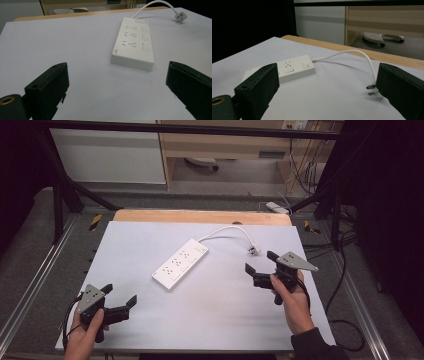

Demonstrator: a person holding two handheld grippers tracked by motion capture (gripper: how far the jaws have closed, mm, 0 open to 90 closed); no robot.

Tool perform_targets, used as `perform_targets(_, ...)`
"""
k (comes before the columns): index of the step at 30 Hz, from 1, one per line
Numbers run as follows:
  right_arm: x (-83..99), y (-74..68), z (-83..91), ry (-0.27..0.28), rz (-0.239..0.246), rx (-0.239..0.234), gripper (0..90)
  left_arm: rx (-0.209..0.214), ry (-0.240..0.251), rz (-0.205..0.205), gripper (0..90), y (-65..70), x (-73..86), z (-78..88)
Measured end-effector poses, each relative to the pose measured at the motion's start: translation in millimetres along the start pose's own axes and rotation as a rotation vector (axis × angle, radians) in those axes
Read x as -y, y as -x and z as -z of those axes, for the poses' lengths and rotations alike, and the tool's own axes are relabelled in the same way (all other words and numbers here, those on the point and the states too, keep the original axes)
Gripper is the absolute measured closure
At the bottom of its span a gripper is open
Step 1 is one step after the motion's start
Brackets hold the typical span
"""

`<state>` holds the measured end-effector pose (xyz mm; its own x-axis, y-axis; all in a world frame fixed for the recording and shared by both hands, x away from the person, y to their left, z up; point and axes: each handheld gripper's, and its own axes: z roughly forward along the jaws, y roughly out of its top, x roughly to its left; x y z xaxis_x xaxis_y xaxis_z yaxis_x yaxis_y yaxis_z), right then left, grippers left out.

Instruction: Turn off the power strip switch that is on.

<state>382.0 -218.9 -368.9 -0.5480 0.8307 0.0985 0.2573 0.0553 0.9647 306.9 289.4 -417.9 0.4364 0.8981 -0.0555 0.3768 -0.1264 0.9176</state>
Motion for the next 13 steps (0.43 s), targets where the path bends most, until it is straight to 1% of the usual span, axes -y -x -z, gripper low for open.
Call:
perform_targets(2,7.0,5.3,8.6,0.014,-0.003,0.017,5.3,0.000,-0.001,0.001,4.5,0.3,0.1,0.0)
perform_targets(4,14.5,9.6,16.6,0.010,0.006,0.032,5.2,-0.001,-0.001,0.000,4.5,0.5,0.1,0.1)
perform_targets(7,26.8,16.4,27.2,0.004,-0.003,0.057,4.9,0.000,-0.002,-0.001,4.5,0.6,0.2,0.0)
perform_targets(11,44.8,24.2,37.8,-0.034,0.006,0.092,4.3,0.000,-0.001,0.000,4.5,1.2,0.0,0.3)
perform_targets(13,54.1,28.0,39.9,-0.063,-0.007,0.107,3.9,0.002,-0.001,0.000,4.5,1.4,-0.2,0.1)
